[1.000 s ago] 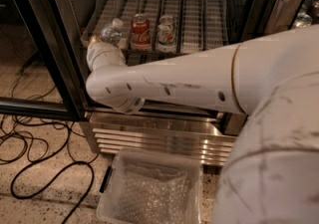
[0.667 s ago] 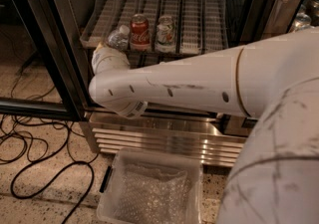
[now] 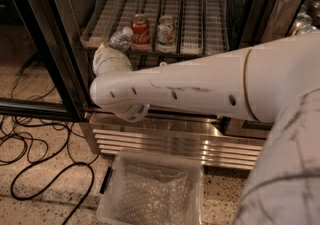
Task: Pick water bottle from middle shelf of fridge
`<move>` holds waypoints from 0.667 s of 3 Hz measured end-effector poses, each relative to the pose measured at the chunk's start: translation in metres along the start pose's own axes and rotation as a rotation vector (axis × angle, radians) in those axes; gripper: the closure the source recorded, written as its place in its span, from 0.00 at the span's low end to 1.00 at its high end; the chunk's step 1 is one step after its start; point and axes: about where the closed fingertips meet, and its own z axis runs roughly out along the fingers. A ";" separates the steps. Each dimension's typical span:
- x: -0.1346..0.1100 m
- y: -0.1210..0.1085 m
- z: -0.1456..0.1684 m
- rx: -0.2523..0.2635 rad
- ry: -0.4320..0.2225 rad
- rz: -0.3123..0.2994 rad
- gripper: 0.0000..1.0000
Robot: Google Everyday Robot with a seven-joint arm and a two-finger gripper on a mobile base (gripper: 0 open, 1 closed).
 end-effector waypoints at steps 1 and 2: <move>0.003 -0.015 -0.039 0.045 -0.027 0.135 1.00; 0.003 -0.015 -0.039 0.045 -0.027 0.136 1.00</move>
Offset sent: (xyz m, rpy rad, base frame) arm -0.1292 -0.0516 -0.0755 0.3371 0.2464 -0.2383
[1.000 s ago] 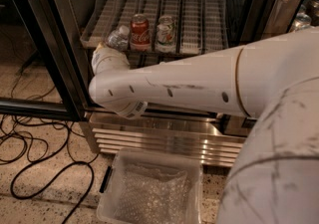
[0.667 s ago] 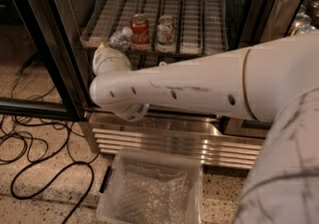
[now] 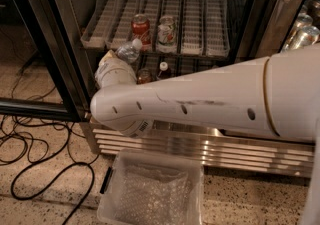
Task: Pick water bottle from middle shelf of fridge
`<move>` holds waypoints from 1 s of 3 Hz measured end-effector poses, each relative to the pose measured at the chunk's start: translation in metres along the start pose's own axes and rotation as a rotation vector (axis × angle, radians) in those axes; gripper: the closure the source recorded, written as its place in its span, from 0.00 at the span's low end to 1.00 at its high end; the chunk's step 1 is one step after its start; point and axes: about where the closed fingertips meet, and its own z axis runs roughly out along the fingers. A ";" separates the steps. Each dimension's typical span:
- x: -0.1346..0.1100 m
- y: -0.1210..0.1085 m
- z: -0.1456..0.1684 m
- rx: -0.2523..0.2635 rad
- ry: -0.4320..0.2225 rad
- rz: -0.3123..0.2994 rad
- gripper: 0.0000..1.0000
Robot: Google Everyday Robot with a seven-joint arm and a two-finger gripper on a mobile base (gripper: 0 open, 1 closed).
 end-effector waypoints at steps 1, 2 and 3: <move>-0.004 -0.002 -0.002 -0.011 -0.008 0.032 1.00; -0.002 -0.029 -0.027 0.045 -0.029 0.167 1.00; 0.011 -0.072 -0.062 0.162 -0.034 0.310 1.00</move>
Offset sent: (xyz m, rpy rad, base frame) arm -0.0653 -0.0632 -0.0798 0.3958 0.2435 -0.2296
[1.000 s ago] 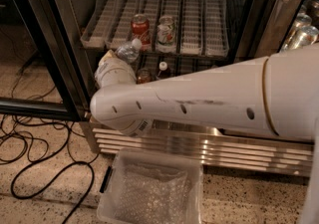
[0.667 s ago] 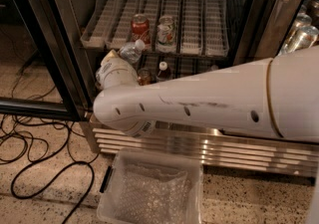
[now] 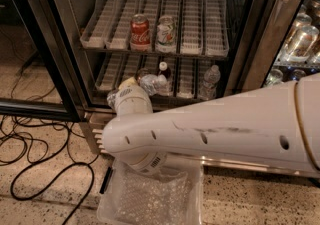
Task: Pick water bottle from middle shelf of fridge
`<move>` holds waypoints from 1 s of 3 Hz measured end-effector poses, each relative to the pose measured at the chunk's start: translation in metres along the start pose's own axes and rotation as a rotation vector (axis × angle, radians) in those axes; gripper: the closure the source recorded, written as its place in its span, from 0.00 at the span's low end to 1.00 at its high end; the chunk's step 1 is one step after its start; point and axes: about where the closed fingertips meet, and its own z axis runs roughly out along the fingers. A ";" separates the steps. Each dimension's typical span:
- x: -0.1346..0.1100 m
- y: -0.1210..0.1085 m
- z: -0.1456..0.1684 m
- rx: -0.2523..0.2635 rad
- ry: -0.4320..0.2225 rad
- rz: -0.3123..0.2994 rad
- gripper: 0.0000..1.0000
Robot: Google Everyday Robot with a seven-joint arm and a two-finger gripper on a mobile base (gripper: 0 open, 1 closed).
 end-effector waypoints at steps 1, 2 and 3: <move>0.000 -0.035 -0.031 0.096 0.000 0.087 1.00; 0.013 -0.060 -0.063 0.177 0.021 0.143 1.00; 0.013 -0.060 -0.063 0.177 0.021 0.143 1.00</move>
Offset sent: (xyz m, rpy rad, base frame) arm -0.1040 -0.0232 -0.0597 0.1343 0.2583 -0.1080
